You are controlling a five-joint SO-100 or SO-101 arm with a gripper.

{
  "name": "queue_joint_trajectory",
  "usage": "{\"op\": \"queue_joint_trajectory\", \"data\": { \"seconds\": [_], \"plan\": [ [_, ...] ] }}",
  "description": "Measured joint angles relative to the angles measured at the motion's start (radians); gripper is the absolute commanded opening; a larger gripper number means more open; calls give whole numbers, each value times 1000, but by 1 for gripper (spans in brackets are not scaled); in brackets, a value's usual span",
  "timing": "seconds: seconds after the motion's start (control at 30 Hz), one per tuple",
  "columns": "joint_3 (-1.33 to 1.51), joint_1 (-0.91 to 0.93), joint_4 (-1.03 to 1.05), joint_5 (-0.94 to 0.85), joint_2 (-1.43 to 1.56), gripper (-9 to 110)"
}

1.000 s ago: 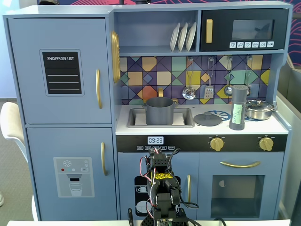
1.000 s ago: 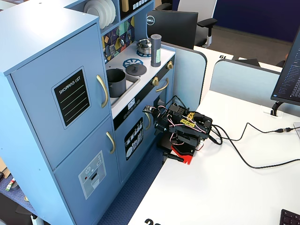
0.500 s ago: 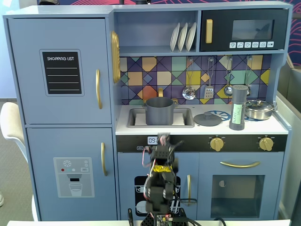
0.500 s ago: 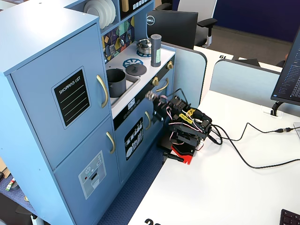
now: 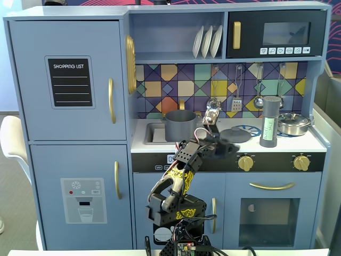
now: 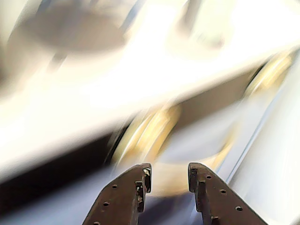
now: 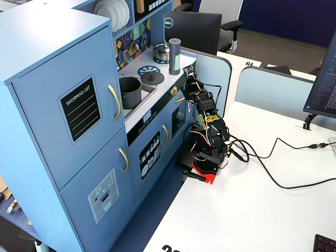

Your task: Put salt in the gray recipient

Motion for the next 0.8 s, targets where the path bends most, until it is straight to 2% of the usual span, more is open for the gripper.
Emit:
{"op": "queue_joint_trajectory", "data": {
  "seconds": [0.07,0.13,0.4,0.57,0.8],
  "plan": [
    [-6,8,-140,15,-57,1],
    [-18,17,-252,21,-129,6],
    [-87,37,-506,81,-350,37],
    [-144,60,-606,127,-477,47],
    [-273,91,-652,149,-657,50]
  ]
}}
